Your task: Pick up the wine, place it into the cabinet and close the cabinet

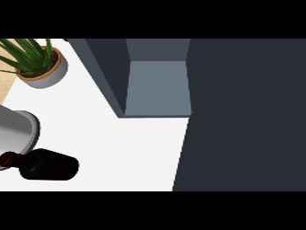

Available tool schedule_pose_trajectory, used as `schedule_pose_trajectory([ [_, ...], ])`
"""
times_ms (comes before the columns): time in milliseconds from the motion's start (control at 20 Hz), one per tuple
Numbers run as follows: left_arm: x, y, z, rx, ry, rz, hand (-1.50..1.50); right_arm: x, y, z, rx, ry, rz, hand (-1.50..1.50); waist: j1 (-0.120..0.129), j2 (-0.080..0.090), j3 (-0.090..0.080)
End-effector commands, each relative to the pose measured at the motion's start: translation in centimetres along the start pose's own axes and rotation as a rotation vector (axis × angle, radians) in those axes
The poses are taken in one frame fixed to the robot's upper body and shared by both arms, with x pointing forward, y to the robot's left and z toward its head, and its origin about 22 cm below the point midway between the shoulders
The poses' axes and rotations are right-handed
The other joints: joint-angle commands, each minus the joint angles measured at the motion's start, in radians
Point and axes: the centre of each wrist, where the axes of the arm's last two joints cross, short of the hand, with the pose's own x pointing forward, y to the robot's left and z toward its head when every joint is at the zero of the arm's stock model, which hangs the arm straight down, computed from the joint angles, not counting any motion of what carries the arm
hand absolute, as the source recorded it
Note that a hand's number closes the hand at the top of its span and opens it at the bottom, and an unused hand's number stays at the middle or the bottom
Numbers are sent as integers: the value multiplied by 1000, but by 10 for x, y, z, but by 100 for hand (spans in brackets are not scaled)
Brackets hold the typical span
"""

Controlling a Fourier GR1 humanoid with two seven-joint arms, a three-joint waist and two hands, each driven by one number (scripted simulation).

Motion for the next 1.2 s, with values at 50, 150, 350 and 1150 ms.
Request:
schedule_pose_trajectory([
  [50,-6,2,5,11,-4,-12,-150,36,5,37,-46,-83,24,-150,-6,-1,0],
  [150,-20,-2,13,-14,10,14,-150,33,2,20,-34,-87,55,-150,2,1,0],
  [350,-30,3,-2,20,13,-4,-150,29,12,16,-41,-91,41,-150,-1,1,0],
  [1150,-125,41,11,74,70,-41,-150,39,11,27,-23,-110,40,-150,-4,-1,-1],
])
